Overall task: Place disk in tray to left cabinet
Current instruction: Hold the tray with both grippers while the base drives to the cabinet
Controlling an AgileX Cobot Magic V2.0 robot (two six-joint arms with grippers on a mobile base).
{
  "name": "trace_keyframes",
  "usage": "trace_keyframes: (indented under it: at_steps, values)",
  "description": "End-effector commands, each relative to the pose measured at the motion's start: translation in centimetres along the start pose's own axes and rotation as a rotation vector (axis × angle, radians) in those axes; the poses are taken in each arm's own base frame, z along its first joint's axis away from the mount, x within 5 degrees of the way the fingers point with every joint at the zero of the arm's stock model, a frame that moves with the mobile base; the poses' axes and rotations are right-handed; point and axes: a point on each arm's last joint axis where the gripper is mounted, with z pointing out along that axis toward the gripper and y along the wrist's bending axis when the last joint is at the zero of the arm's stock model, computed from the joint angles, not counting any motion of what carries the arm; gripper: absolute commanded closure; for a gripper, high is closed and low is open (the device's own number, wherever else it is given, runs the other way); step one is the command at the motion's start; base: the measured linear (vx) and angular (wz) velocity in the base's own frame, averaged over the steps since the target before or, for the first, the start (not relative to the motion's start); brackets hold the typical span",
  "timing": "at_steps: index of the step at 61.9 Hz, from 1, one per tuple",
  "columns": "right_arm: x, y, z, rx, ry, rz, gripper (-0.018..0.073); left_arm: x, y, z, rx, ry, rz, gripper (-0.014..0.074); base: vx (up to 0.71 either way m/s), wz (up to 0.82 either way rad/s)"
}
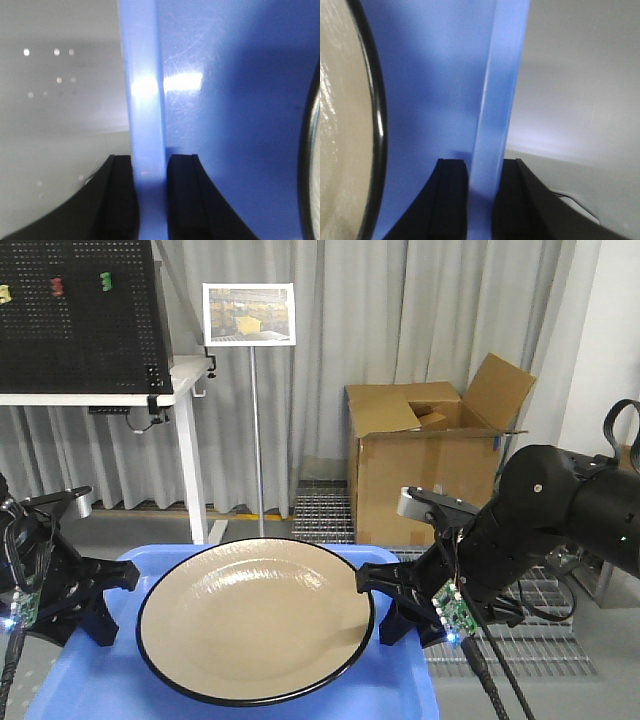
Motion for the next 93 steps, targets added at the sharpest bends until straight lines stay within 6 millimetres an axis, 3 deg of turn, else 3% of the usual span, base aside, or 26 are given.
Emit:
trace_keyframes:
  at_steps: [1, 38, 93]
  values:
    - [-0.69, 0.76, -3.24, -0.018, -0.119, -0.035, 0.0561, 0.07, -0.70, -3.08, 0.004, -0.099, 0.019, 0.0596, 0.60, -0.06]
    - [-0.65, 0.77, -3.24, -0.018, -0.114, -0.035, 0.0561, 0.07, -0.70, -3.08, 0.004, -0.099, 0.019, 0.0596, 0.54, -0.24]
    - [-0.63, 0.76, -3.24, -0.018, -0.113, -0.035, 0.0561, 0.06, -0.64, -3.08, -0.003, -0.100, 0.021, 0.0596, 0.37, -0.53]
